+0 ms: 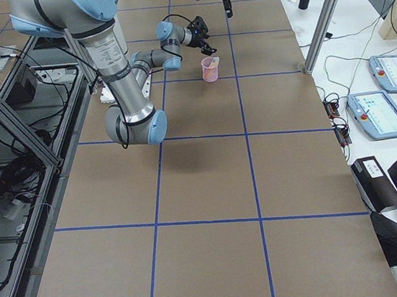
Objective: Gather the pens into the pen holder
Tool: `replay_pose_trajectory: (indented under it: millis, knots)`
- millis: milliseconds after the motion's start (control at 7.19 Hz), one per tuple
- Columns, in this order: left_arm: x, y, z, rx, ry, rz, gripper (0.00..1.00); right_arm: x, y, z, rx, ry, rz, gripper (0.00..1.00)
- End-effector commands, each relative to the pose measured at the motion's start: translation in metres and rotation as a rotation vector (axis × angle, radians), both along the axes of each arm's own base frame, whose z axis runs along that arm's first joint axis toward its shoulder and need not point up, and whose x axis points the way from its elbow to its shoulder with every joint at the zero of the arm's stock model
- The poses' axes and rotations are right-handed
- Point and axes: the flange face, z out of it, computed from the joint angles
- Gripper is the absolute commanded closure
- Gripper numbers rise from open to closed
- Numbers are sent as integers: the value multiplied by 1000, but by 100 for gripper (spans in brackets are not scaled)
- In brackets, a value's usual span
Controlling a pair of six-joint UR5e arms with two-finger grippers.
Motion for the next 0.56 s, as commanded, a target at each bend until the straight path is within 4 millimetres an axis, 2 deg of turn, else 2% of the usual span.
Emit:
replay_pose_trajectory:
  millis: [0, 139, 278, 417]
  knots:
    - [-21, 16, 76, -46, -73, -73, 0, 56, -24, 5, -97, 90, -94, 0]
    - [-38, 8, 82, -20, -96, -167, 0, 75, -37, 34, -203, 178, -110, 0]
    - [-70, 13, 107, -18, -111, -205, 0, 109, -67, 72, -349, 292, -121, 0]
    - [-135, -10, 122, -36, -143, -289, 0, 173, -110, 124, -565, 413, -146, 0]
